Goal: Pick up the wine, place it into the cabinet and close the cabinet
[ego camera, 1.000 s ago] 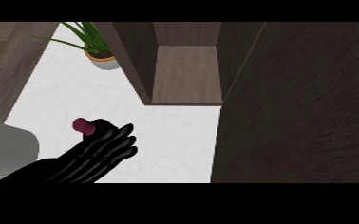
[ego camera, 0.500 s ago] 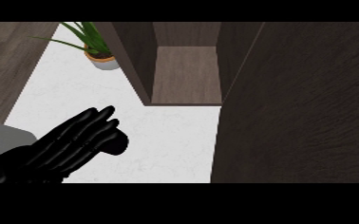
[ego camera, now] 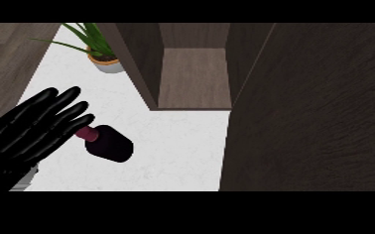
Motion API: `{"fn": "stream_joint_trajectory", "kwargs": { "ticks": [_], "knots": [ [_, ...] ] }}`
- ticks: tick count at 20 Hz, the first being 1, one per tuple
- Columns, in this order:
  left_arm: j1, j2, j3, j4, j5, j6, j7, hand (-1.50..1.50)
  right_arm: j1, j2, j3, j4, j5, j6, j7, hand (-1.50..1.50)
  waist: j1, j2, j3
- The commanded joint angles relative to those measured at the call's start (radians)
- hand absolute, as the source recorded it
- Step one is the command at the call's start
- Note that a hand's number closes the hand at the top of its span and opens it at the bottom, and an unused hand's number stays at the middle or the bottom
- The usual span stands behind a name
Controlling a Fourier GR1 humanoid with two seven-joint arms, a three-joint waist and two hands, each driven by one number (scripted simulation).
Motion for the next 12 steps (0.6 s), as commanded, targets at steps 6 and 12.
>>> {"fn": "stream_joint_trajectory", "kwargs": {
  "ticks": [6, 12],
  "knots": [
    [-0.011, 0.035, 0.173, 0.013, 0.143, -0.092, -0.015, -1.50, 0.047, -0.014, 0.015, -0.241, -0.040, -0.032, 0.115, -1.50, -0.006, 0.004, 0.000],
    [-0.044, 0.089, 0.261, 0.127, 0.190, -0.174, -0.015, -1.50, -0.011, -0.028, -0.035, -0.229, -0.107, -0.022, 0.135, -1.50, -0.006, 0.007, 0.000]
  ]
}}
